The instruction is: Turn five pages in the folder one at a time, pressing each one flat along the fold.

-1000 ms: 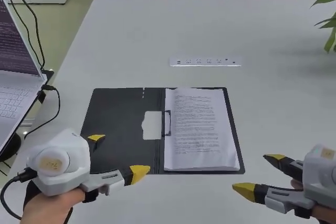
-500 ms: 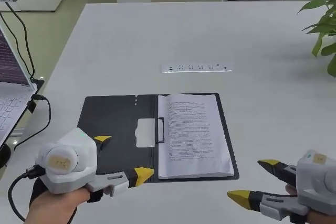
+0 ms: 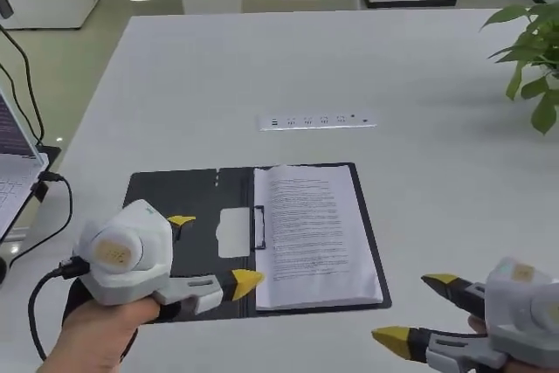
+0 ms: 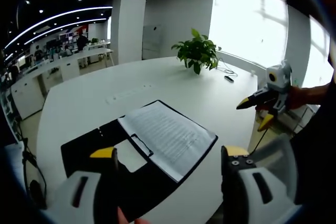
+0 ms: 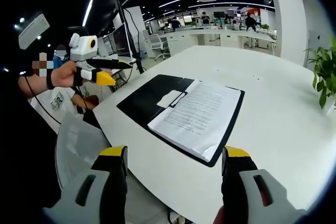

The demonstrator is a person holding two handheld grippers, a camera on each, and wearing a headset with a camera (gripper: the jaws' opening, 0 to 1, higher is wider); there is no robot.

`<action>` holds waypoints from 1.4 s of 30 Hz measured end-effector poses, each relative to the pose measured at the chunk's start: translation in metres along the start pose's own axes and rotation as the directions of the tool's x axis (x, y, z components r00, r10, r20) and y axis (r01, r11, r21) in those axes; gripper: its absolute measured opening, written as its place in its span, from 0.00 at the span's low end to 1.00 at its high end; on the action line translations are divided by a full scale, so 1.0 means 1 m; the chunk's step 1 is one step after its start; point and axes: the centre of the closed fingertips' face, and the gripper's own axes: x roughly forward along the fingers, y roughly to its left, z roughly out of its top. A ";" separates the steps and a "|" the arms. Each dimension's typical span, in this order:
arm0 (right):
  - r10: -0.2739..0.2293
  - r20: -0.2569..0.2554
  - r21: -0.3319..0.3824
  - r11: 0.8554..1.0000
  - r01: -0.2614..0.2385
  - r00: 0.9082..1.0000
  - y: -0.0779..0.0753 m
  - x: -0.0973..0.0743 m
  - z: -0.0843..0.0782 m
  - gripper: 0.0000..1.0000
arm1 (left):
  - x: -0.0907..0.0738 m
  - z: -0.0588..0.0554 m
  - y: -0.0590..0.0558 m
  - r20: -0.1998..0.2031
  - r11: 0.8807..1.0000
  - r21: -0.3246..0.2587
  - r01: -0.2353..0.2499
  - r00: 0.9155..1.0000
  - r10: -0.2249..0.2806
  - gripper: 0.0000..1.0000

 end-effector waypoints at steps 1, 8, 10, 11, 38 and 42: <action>0.000 0.001 0.001 1.000 0.000 1.000 -0.001 0.000 0.000 0.72 | 0.002 0.001 0.000 0.000 1.000 0.002 0.003 1.000 -0.003 0.80; -0.007 0.004 0.005 1.000 0.007 1.000 -0.008 -0.001 0.001 0.72 | 0.022 0.015 -0.002 0.003 0.999 0.020 0.026 1.000 -0.026 0.80; -0.008 0.003 0.007 1.000 0.008 1.000 -0.009 -0.002 0.001 0.72 | 0.028 0.019 -0.004 0.006 0.999 0.023 0.033 0.999 -0.033 0.80; -0.008 0.003 0.009 1.000 0.008 1.000 -0.010 -0.002 0.000 0.72 | 0.031 0.021 -0.004 0.008 0.999 0.024 0.036 0.999 -0.036 0.80; -0.007 -0.004 0.023 1.000 0.008 1.000 -0.022 -0.008 -0.005 0.72 | 0.127 0.033 -0.053 -0.020 0.987 0.038 0.156 0.988 -0.155 0.80; -0.009 -0.003 0.025 1.000 0.009 1.000 -0.024 -0.009 -0.005 0.71 | 0.140 0.026 -0.064 -0.046 0.984 0.044 0.170 0.985 -0.168 0.80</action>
